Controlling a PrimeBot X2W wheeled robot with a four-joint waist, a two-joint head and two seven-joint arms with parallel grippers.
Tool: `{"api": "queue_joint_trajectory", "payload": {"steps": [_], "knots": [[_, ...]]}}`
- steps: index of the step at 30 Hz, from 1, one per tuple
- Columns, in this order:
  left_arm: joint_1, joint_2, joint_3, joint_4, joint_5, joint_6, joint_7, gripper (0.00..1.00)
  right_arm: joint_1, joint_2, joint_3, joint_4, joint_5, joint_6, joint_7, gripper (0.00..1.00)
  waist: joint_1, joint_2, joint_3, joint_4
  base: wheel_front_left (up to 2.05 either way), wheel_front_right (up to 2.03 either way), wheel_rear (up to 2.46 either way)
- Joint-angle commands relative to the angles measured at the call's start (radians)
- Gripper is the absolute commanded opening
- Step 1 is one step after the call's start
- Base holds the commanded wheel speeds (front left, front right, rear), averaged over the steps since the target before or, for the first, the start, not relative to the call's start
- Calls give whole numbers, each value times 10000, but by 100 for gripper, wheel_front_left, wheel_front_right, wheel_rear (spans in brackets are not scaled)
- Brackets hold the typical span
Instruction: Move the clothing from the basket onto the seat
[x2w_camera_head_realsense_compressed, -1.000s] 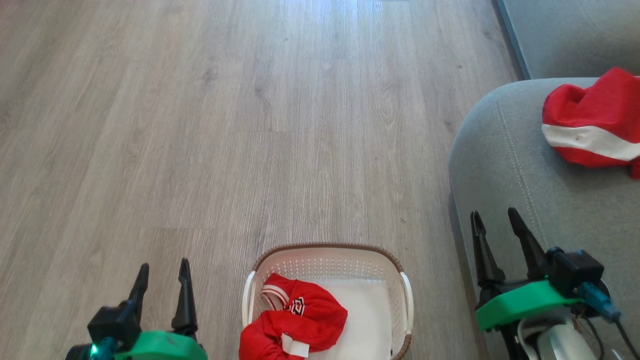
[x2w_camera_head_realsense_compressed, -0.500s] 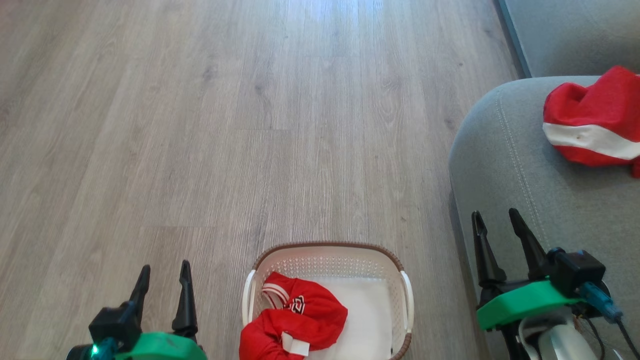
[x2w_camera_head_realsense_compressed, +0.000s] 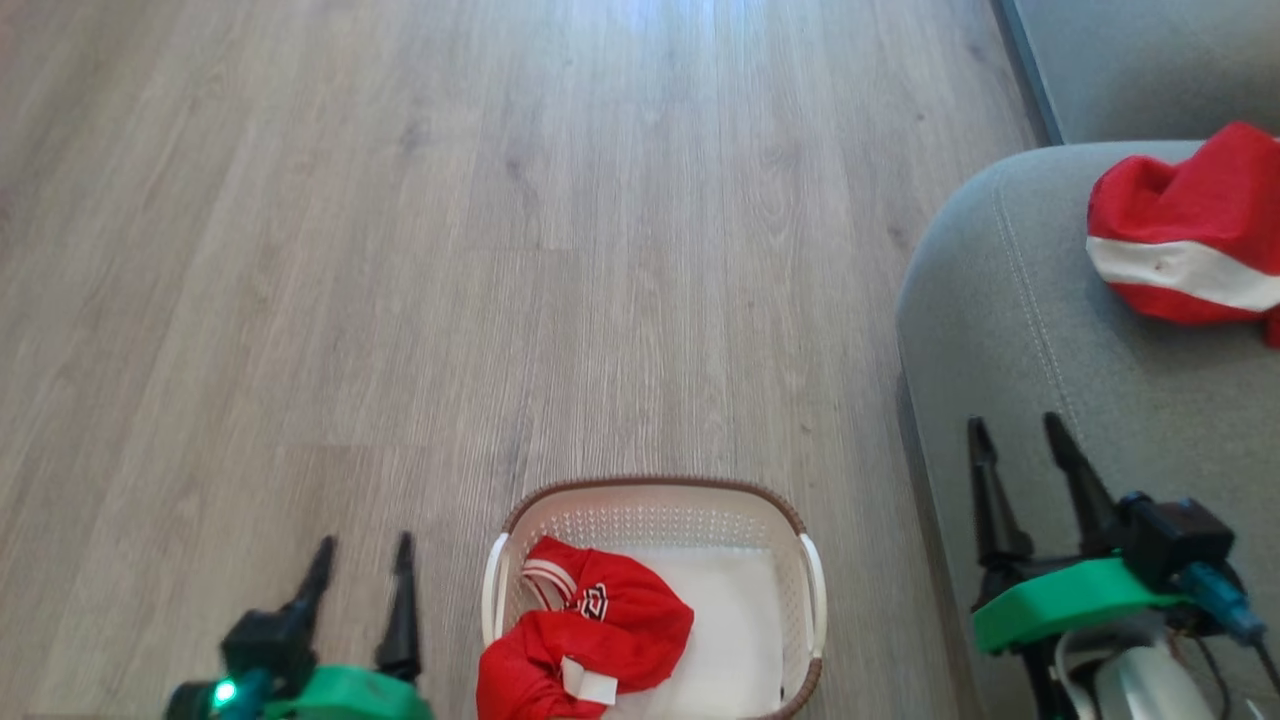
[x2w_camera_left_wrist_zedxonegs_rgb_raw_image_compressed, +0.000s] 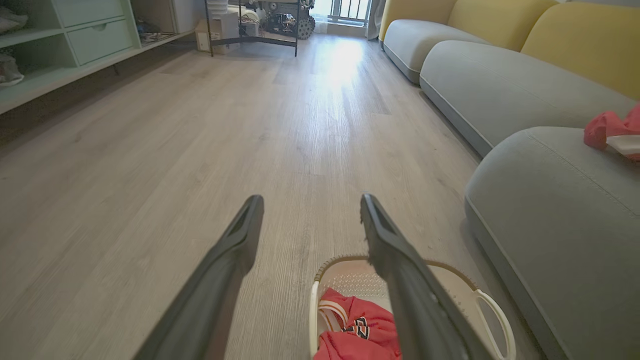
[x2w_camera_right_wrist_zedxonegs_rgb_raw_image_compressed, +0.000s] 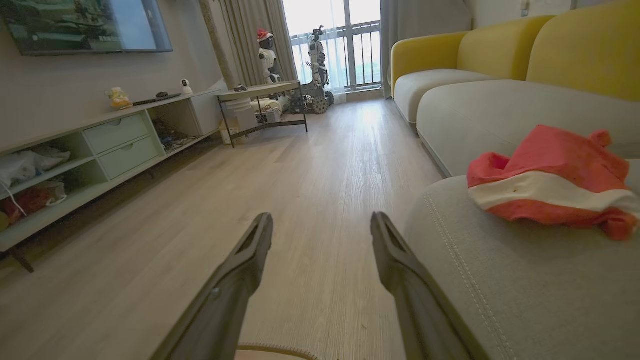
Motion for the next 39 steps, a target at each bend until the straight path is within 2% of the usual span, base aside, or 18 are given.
{"api": "queue_joint_trajectory", "payload": {"steps": [1,6,12,17,23,29,39], "knots": [[-681,-46,191,-195,97,-70,-80,100,-342,1,97,-402,-105,-4,-93,100,1,-1,130,-40,0,0,0],[-1454,-259,-437,538,367,-378,63,100,-581,1,-348,-745,-441,-4,-93,100,1,-1,860,-174,0,0,0],[-3012,-637,-1371,1933,841,-865,218,100,-1361,1,-612,-1388,-788,-4,-93,100,1,-1,2451,-457,0,0,0],[-4542,-980,-2243,3604,1141,-1310,351,100,-2197,1,-590,-2002,-1014,-4,-93,100,1,-1,4061,-720,0,0,0],[-6373,-1137,-3133,5860,1353,-1613,429,100,-3166,1,-531,-2735,-1114,-4,-93,100,1,-1,5907,-1009,0,0,0],[-7602,-1155,-4308,7472,1287,-1732,750,100,-3813,1,-573,-3498,-1237,-4,-93,100,1,-1,7201,-1188,0,0,0],[-8745,-1158,-5983,8391,790,-1576,1327,100,-4339,1,-450,-4351,-1135,-4,-93,100,1,-1,8610,-1348,0,0,0]]}}
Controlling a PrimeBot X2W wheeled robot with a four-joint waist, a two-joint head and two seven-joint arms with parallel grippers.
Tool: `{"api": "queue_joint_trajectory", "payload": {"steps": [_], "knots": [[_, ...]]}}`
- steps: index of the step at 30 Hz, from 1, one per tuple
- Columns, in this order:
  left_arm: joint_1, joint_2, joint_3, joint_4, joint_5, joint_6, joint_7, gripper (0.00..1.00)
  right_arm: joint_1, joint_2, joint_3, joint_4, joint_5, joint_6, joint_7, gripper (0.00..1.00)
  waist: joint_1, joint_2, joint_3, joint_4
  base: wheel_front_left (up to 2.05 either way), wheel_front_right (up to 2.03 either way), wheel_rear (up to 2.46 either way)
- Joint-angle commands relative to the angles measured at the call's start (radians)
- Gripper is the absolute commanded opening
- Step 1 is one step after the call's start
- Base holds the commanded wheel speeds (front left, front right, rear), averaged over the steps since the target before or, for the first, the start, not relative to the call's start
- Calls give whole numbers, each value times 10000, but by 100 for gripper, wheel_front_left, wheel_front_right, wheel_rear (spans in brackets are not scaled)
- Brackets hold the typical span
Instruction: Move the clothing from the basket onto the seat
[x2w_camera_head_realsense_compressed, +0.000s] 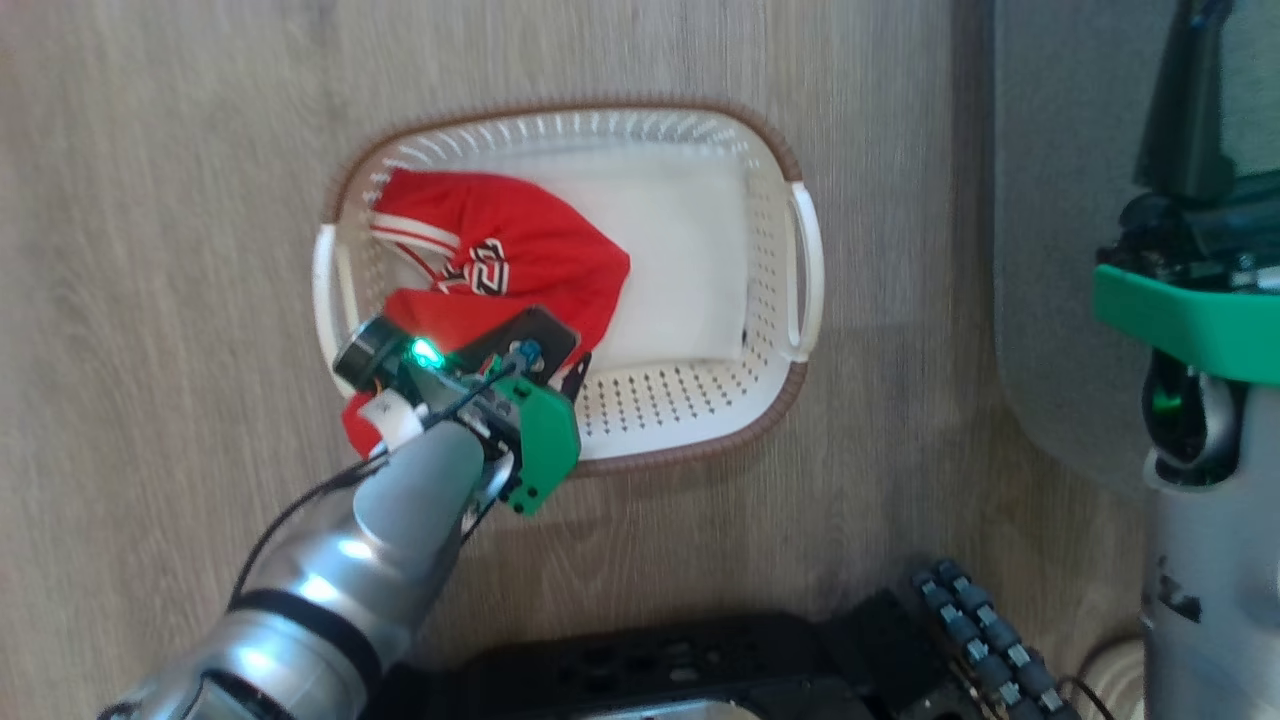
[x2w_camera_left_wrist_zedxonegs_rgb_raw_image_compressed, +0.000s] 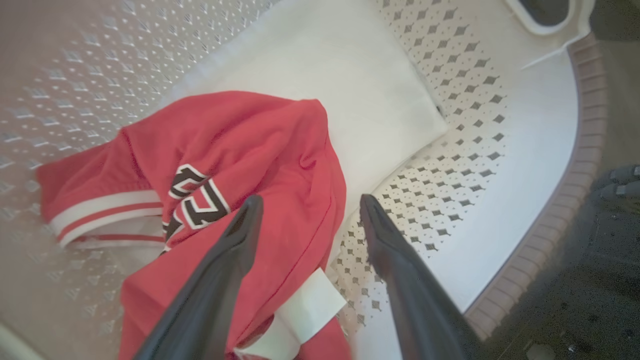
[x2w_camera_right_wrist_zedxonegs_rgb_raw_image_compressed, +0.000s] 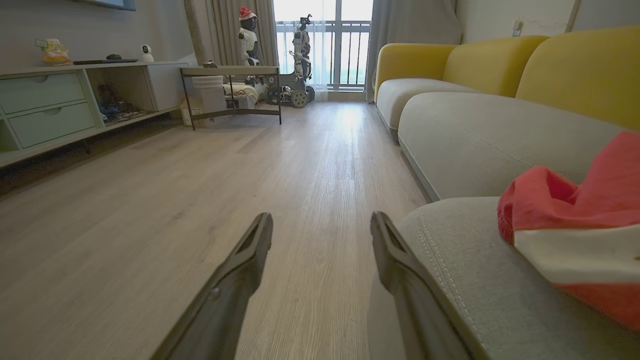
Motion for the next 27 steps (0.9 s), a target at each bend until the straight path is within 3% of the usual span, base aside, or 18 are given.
{"api": "queue_joint_trajectory", "payload": {"steps": [1,9,20,21,22,23,24,25,27], "knots": [[-43,58,-53,-4,-74,61,77,100,47,5,197,-467,53,-4,-63,100,-3,1,561,-165,0,0,0],[-825,57,-1112,523,-404,183,376,100,-54,5,178,-1150,88,-4,-63,100,-3,1,1393,-343,0,0,0],[-1497,57,-1825,1106,-791,354,550,100,-33,5,30,-1489,279,-4,-63,100,-3,1,1981,-533,0,0,0],[-1523,57,-1869,1158,-828,362,561,68,-40,5,25,-1487,303,-4,-63,100,-3,1,1995,-552,0,0,0],[-1546,57,-1906,1206,-868,370,560,45,-55,5,20,-1482,330,-4,-63,100,-3,1,2004,-571,0,0,0],[-1565,57,-1938,1256,-908,381,552,33,-72,5,18,-1472,363,-4,-63,100,-3,1,2007,-591,0,0,0],[-1584,57,-1963,1304,-946,411,525,7,-93,5,19,-1457,398,-4,-63,100,-3,1,2003,-610,0,0,0],[-1603,57,-1992,1351,-977,439,492,0,-119,5,20,-1440,436,-4,-63,100,-3,1,1996,-629,0,0,0],[-1626,57,-2054,1436,-1041,454,443,0,-176,5,20,-1390,498,-4,-63,100,-3,1,1943,-660,0,0,0]]}}
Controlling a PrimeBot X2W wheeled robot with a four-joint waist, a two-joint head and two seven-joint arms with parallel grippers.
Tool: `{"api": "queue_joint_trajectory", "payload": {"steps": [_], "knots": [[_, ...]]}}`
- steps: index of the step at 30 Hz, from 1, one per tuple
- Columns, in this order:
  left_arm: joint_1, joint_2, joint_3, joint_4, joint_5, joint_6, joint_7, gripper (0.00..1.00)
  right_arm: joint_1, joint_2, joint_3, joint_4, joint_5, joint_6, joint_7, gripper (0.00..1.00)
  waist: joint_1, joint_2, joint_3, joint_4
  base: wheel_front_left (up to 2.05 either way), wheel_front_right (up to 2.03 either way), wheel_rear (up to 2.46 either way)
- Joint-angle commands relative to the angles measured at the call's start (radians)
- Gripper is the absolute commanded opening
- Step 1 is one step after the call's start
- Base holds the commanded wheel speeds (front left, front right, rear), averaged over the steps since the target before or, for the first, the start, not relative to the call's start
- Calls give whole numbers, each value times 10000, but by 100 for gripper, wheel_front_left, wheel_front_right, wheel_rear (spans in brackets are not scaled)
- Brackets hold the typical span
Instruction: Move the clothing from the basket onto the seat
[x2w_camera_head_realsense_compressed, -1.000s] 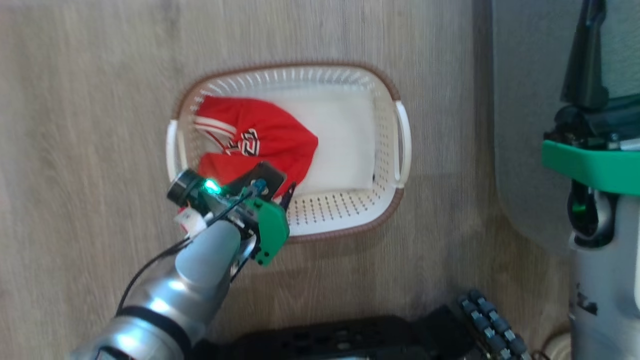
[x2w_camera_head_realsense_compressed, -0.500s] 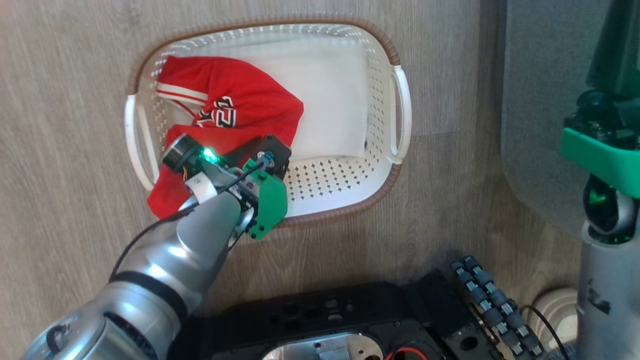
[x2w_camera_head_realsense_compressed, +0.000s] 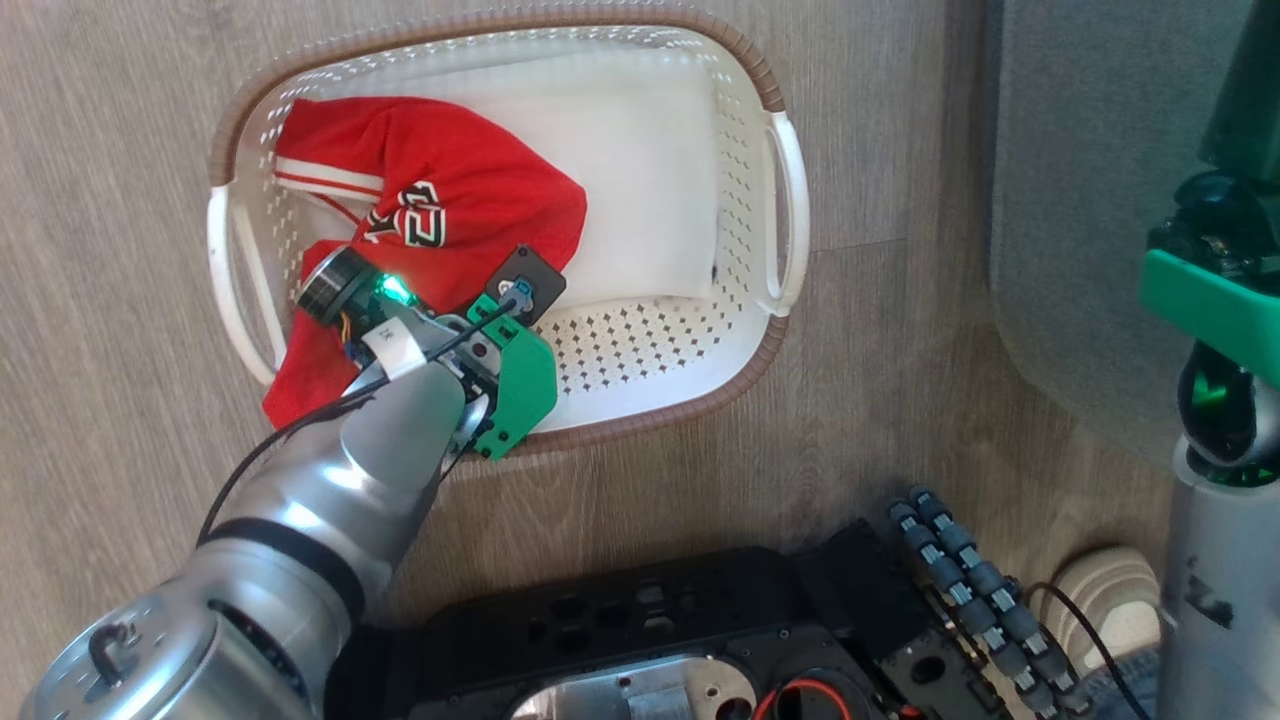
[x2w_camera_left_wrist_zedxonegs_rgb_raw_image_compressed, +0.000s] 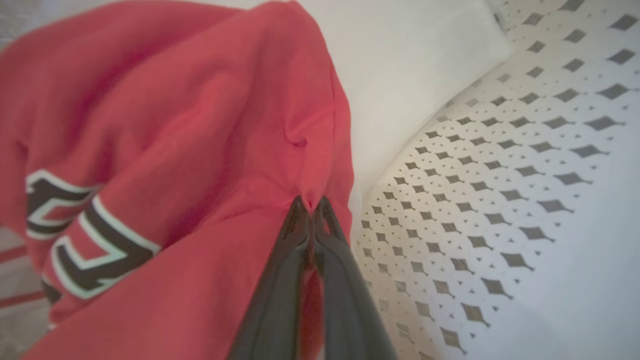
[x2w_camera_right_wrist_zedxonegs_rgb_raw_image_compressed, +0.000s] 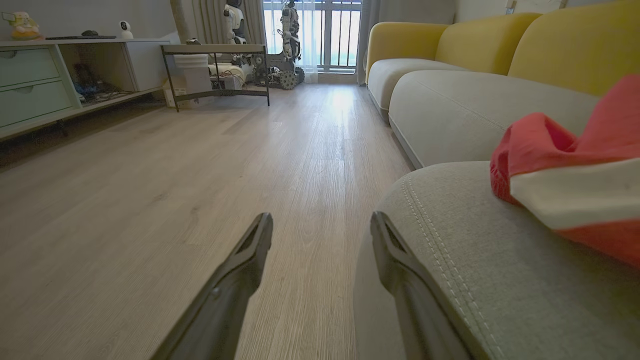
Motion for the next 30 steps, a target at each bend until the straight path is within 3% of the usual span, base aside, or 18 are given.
{"api": "queue_joint_trajectory", "payload": {"steps": [1,16,30], "knots": [[170,51,36,-29,-95,111,-113,0,127,7,111,-254,83,-4,-55,100,0,1,-77,-23,0,0,0],[287,51,-109,-392,-880,142,-1129,0,109,7,311,829,284,-4,-55,100,0,1,-1798,156,0,0,0],[848,51,355,-1962,-2224,94,-1952,0,1155,7,500,3134,87,-4,-55,100,0,1,-5403,700,0,0,0]]}}
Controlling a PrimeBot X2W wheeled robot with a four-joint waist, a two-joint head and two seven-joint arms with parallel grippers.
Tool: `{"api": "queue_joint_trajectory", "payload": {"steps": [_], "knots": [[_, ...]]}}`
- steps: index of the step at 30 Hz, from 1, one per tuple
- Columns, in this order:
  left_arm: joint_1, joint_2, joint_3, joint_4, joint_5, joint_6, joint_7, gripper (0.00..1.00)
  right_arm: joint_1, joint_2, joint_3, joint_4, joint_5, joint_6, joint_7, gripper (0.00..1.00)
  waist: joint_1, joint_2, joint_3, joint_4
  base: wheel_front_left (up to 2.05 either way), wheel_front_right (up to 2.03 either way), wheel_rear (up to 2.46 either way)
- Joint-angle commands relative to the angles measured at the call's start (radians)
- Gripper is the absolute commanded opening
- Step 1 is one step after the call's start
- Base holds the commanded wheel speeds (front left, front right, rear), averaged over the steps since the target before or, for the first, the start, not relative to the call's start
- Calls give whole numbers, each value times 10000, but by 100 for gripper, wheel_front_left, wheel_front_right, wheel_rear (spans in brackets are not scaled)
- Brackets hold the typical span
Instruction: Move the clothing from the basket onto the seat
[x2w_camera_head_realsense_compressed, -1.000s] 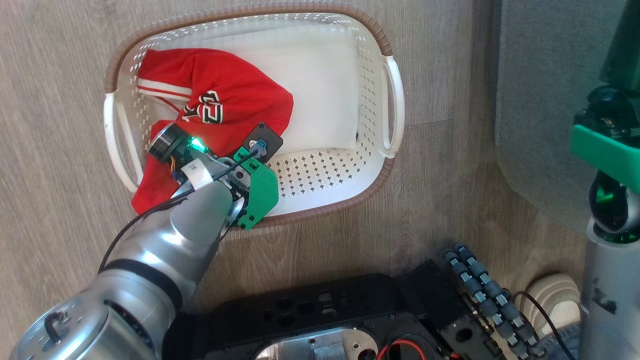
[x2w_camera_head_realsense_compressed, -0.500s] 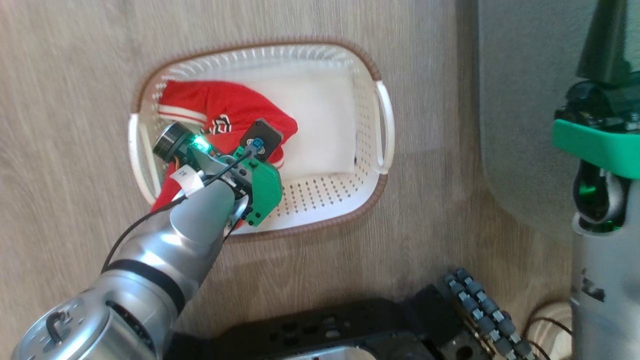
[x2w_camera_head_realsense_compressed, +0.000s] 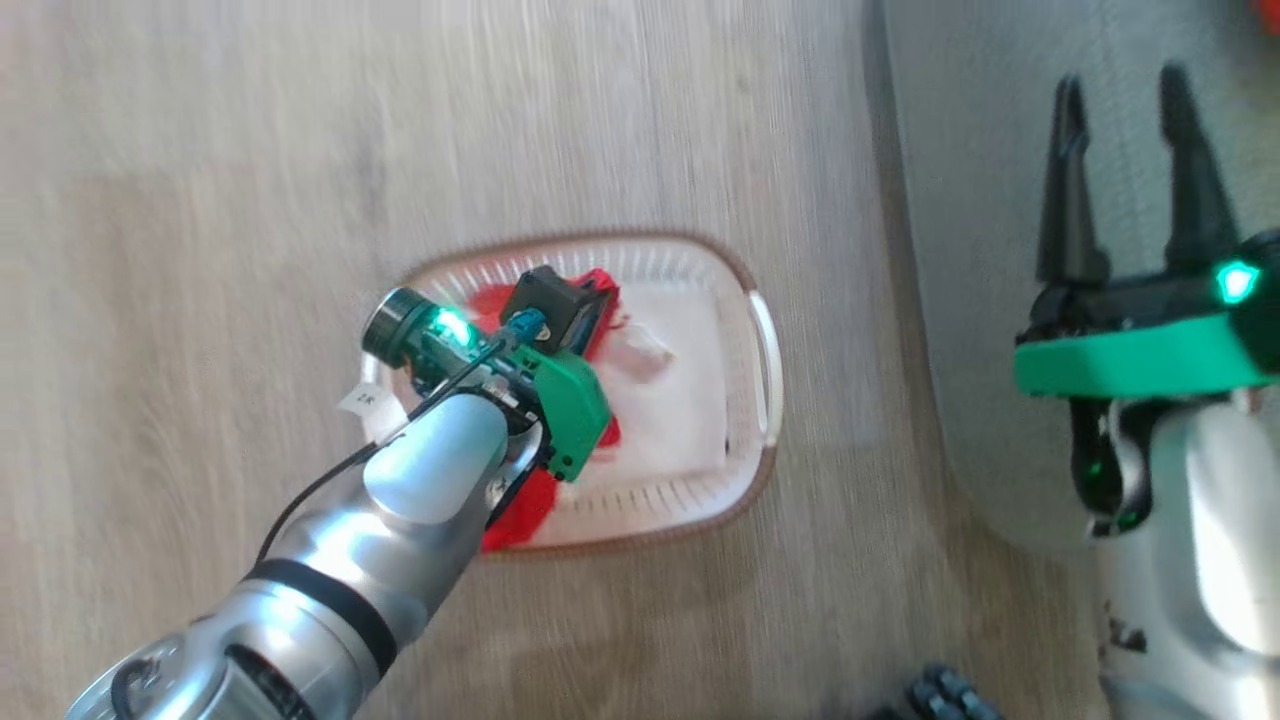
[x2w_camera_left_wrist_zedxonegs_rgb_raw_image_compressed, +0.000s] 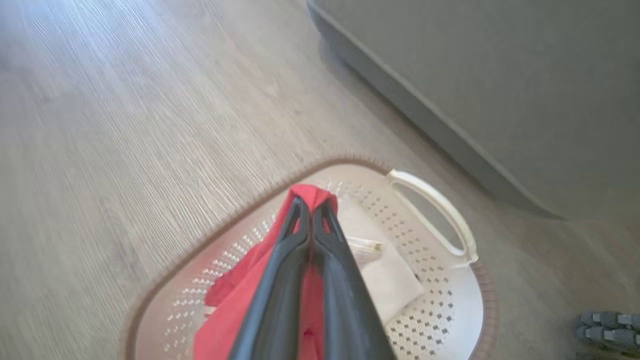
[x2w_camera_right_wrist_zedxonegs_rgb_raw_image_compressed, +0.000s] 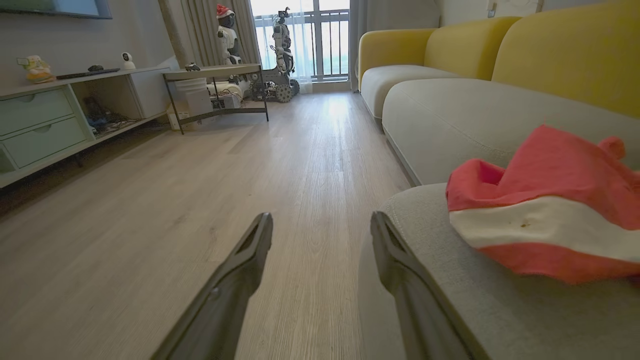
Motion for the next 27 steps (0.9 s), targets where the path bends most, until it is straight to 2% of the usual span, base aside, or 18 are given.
{"api": "queue_joint_trajectory", "payload": {"steps": [1,7,11,16,20,27], "knots": [[-41,51,312,-378,-71,49,-168,0,304,5,224,-128,-91,-4,-49,100,1,-1,-1269,333,0,0,0],[-90,51,803,-1215,-271,188,-187,0,975,5,374,668,-171,-4,-49,100,1,-1,-2795,578,0,0,0],[17,124,1215,-1919,-227,135,-189,0,1574,5,473,1303,-202,-4,-49,100,1,-1,-4000,688,0,0,0],[125,297,1473,-2374,-279,40,-190,0,1988,5,712,1895,-137,-4,-49,100,1,-1,-5001,687,0,0,0],[33,443,1619,-2527,-384,41,-174,0,2230,5,1001,2243,-60,-4,-49,100,1,-1,-5660,681,0,0,0],[-583,581,1824,-2841,-482,129,39,0,2319,5,1656,2601,40,-4,-49,100,1,-1,-6181,813,0,0,0]]}}
